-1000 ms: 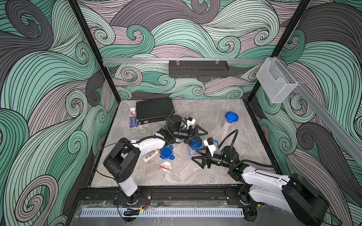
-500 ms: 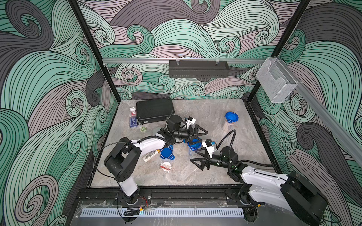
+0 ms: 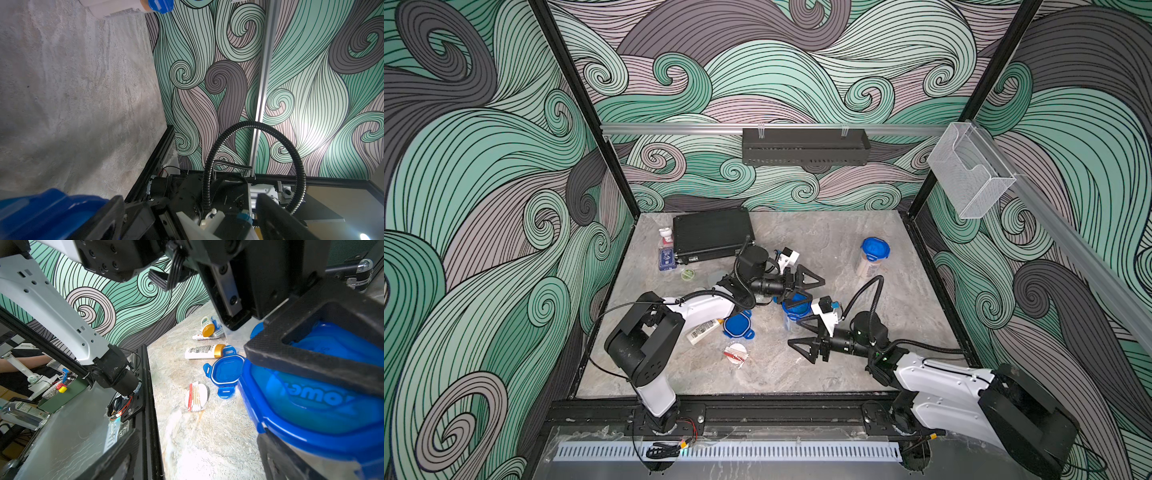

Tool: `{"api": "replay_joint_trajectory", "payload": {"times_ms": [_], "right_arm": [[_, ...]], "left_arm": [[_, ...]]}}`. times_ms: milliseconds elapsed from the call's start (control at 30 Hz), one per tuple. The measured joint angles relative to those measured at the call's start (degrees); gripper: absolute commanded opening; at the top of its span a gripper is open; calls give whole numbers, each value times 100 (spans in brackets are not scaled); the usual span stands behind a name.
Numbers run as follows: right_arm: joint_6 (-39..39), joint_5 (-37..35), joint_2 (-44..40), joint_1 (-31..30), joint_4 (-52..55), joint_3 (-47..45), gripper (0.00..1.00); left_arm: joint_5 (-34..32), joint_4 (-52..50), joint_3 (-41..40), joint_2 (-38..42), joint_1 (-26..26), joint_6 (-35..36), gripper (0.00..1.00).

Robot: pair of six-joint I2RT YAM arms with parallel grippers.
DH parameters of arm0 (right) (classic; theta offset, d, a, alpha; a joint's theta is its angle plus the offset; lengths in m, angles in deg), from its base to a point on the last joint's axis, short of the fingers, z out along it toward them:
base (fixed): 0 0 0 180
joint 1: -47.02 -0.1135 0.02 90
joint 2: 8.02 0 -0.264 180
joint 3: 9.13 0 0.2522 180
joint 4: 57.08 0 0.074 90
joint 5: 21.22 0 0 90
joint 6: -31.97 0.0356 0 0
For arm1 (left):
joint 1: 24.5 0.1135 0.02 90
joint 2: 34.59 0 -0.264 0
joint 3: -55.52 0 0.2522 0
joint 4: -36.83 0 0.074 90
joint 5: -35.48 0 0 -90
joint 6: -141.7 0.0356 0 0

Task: Take out toiletry kits
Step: Unfasten the latch on the container.

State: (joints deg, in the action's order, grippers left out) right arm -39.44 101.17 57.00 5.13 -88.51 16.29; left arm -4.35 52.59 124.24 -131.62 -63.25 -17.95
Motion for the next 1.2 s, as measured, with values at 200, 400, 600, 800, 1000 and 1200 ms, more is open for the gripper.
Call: {"api": "replay_joint_trajectory", "payload": {"times_ms": [200, 400, 600, 800, 1000, 1200], "right_arm": [[7, 214, 94, 0, -129, -4, 90], [0, 544, 20, -35, -426, -4, 90], [-52, 721, -72, -50, -393, 0, 91], [-109, 988, -319, -63, -50, 105, 94], [-166, 1211, -671, -63, 304, 356, 95], [-201, 1270, -1010, -63, 710, 374, 94]], "left_arm": [[0, 101, -35, -4, 0, -57, 99], [0, 162, -42, -26, -2, -94, 99], [2, 173, -44, -26, -2, -109, 99], [-4, -304, 175, -20, -7, 42, 99], [-114, -1812, 835, -11, -28, 723, 99], [-240, -3589, 1799, -15, 33, 1436, 99]]}}
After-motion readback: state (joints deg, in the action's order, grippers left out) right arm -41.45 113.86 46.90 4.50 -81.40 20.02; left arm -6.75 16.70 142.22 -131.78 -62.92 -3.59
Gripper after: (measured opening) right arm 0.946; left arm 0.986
